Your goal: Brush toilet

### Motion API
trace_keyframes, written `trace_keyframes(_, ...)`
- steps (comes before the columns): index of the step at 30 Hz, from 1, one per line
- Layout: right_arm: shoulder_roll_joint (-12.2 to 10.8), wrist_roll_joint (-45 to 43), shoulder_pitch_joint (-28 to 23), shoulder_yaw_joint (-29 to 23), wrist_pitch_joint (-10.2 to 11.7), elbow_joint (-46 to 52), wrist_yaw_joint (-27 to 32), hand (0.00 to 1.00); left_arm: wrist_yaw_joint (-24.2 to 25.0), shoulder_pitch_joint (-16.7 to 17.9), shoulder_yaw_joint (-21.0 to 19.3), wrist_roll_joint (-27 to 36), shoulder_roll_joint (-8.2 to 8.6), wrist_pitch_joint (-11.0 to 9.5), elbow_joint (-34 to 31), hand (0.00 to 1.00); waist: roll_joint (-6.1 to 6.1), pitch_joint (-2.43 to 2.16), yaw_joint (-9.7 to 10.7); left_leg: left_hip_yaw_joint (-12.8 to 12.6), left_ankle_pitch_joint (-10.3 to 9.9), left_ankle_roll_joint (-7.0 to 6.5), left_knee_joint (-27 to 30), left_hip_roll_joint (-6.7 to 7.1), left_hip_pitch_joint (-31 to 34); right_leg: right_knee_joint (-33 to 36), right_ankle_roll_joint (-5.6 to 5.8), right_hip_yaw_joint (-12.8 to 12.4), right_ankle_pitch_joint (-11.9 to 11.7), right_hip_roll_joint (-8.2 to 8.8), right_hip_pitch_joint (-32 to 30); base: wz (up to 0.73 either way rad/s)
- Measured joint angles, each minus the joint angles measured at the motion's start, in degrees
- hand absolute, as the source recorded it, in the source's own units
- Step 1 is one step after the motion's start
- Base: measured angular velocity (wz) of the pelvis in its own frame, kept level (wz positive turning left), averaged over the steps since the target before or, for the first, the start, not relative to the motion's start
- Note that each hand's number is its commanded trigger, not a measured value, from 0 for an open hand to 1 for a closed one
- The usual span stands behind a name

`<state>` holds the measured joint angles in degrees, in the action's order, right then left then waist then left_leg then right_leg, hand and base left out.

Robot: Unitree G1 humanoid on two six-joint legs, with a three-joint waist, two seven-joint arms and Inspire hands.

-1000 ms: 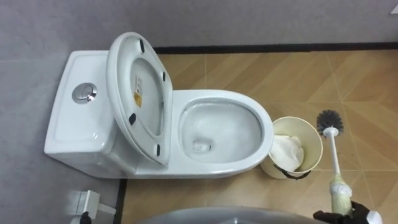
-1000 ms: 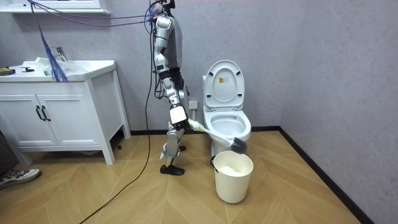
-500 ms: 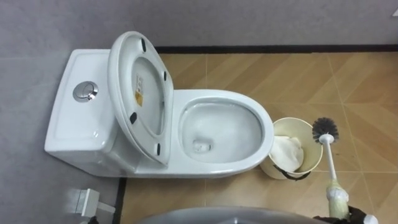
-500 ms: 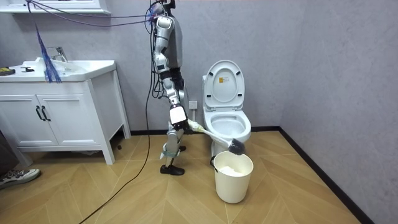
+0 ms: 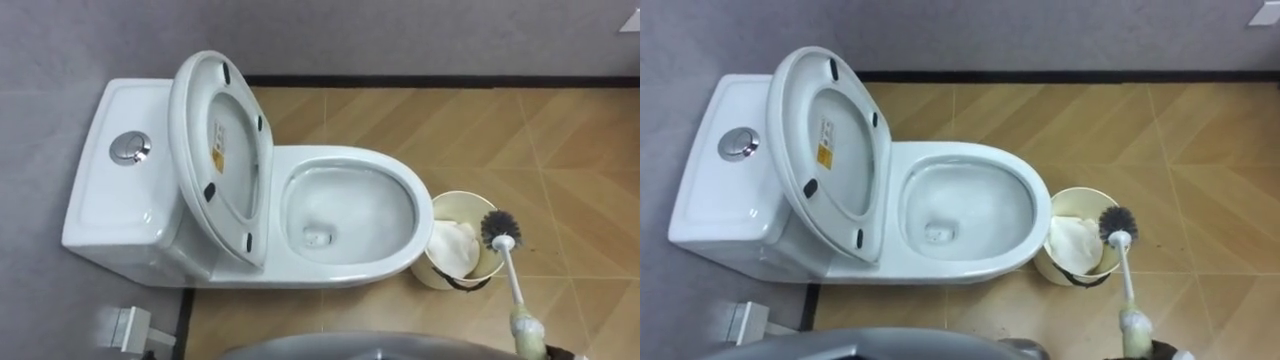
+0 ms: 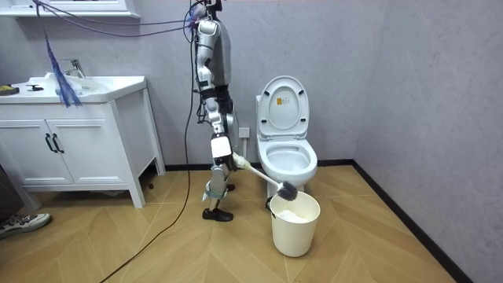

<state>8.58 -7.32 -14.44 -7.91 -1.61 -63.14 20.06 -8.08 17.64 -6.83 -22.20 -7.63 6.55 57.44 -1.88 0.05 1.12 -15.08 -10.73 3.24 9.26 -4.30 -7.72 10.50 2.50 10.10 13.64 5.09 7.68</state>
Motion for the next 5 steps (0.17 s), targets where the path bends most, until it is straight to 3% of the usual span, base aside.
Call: trace_keyframes(5,-0.2,-1.6,0.7,1.1,-1.9,-3.4,-3.4,0.0,0.0,0.0,0.0,0.0,0.03,0.7,0.1,0.0,0.06,0.11,0.1,0.0,-0.1,0.09,0.0,-0.01,-0.8,0.0,0.0,0.0,0.0,0.02,0.8,0.0)
